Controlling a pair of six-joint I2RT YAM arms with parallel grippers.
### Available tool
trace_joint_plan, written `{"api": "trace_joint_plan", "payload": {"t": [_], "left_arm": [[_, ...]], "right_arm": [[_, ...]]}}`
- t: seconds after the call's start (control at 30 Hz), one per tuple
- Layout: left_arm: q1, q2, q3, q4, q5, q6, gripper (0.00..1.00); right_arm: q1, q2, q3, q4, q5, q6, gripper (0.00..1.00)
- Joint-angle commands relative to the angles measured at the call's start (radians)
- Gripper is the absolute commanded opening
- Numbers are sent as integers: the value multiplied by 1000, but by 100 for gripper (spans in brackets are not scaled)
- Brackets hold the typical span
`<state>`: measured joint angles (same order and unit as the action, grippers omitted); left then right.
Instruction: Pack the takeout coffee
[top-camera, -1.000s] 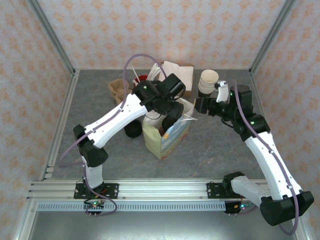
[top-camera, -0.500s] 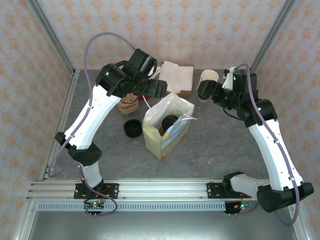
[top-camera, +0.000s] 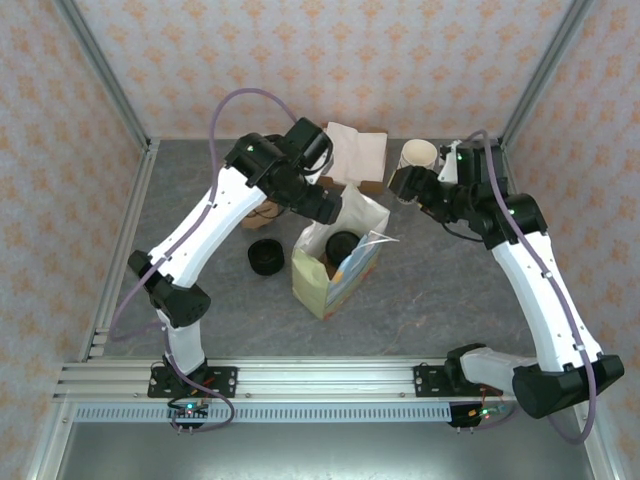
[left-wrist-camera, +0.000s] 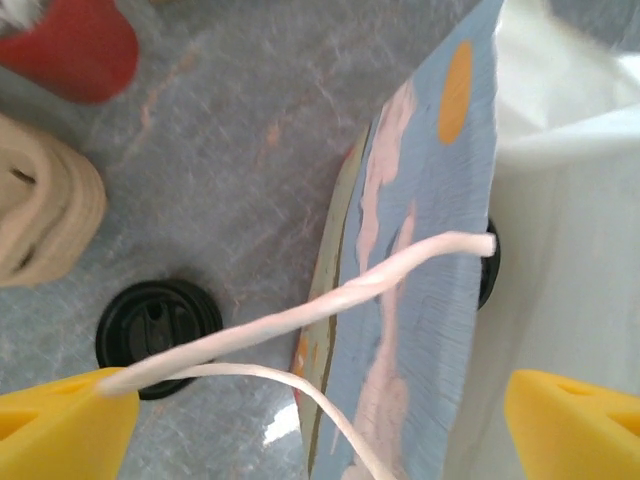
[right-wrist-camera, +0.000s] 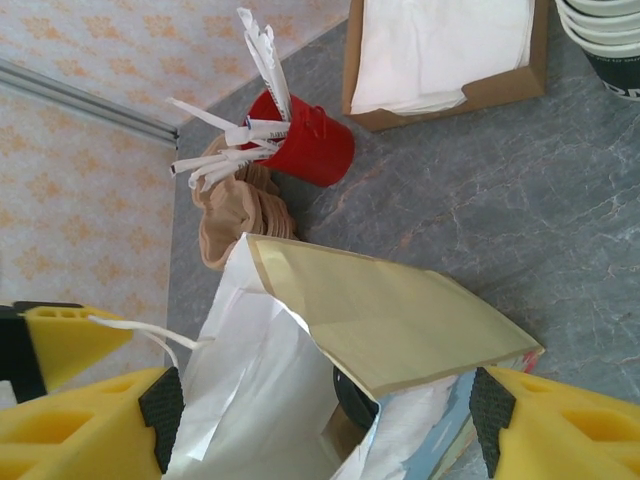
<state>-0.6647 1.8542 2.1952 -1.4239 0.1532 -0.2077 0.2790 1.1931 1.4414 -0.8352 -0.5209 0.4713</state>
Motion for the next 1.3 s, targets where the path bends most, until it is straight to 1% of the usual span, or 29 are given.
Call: {"api": "trace_joint_plan", "payload": {"t": [0.0,0.07,0.13,0.23,0.4,0.47,0.53,0.6,0.67,0.8,0.9,1.0,1.17,1.27], "left_arm": [[6,-11,-68,23,50,13,91],[-1,-24,-114,55,67,-5,87],[-10,-38,-157,88,82,-29,81],[-27,-60,-213,131,86,-75,67],[-48,-117,-313,235,106,-217,50],[-65,-124,-314,242,107,-272,47],[-81,-127,-313,251,142,-306,50],[-96,-134,-302,251,155,-320,58],[-98,-147,-301,265,177,-371,66],[-96,-151,-231,211,139,-385,75],[-91,-167,-187,160,83,-380,79],[-84,-197,-175,127,35,-377,80],[-77,-258,-171,134,-12,-364,81],[-62,-268,-96,135,-26,-338,82]], "right_arm": [[8,29,-5,25,-15,-27,78],[8,36,-10,34,-19,-33,78],[7,41,-16,44,-25,-42,78],[8,51,-17,52,-26,-59,79],[8,77,-1,51,-36,-81,79],[6,89,12,47,-38,-84,79],[4,99,23,44,-39,-85,80],[0,107,32,47,-48,-83,80],[-6,112,39,48,-57,-79,80],[-17,110,50,58,-69,-74,80],[-19,105,61,52,-57,-75,80],[-20,99,80,36,-44,-85,80],[-20,78,106,9,5,-90,80],[-20,68,120,8,40,-83,79]]}}
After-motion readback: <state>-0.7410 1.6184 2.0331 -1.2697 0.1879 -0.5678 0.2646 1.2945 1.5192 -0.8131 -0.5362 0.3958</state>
